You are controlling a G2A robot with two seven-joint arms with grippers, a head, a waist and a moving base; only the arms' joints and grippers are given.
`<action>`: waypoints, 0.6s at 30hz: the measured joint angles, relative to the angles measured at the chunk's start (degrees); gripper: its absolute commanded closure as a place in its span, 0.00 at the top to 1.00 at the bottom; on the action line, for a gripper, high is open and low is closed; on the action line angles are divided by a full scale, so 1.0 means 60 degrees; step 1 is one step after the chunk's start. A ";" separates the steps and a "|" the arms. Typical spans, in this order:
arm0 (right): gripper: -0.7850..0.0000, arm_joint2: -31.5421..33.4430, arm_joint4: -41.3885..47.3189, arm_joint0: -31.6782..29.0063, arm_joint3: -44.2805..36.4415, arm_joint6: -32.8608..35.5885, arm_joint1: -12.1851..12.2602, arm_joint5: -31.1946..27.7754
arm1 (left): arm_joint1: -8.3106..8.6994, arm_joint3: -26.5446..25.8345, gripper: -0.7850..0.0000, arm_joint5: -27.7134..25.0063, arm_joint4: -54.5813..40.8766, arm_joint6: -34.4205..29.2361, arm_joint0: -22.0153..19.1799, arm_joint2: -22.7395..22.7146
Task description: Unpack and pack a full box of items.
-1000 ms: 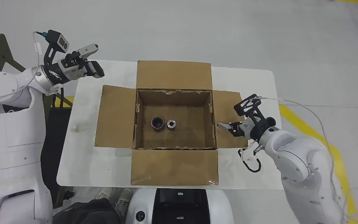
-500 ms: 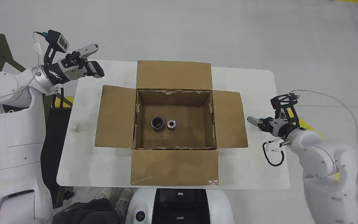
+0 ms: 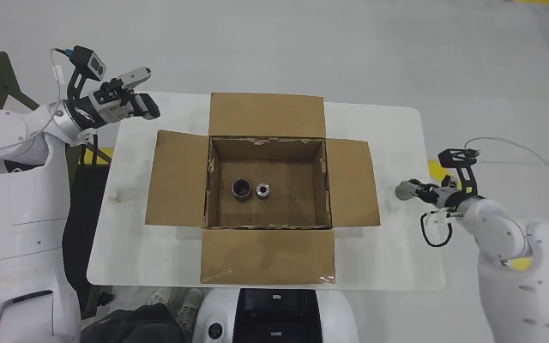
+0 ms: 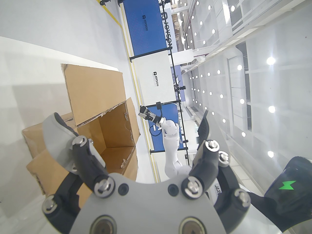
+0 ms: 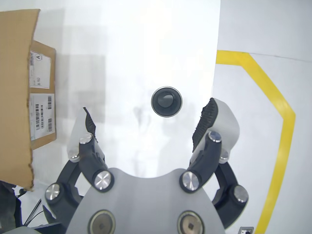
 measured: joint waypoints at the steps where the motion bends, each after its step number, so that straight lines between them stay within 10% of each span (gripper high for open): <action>1: 1.00 -0.0033 0.0001 0.0047 0.0112 0.0022 0.0007 0.0001 | 0.0000 0.0000 1.00 0.0000 0.0000 0.0000 0.0000 0.0000; 18: 1.00 -0.1002 -0.0132 0.1147 0.1993 0.0013 0.0065 0.0178 | 0.0000 0.0000 1.00 0.0000 0.0000 0.0000 0.0000 0.0000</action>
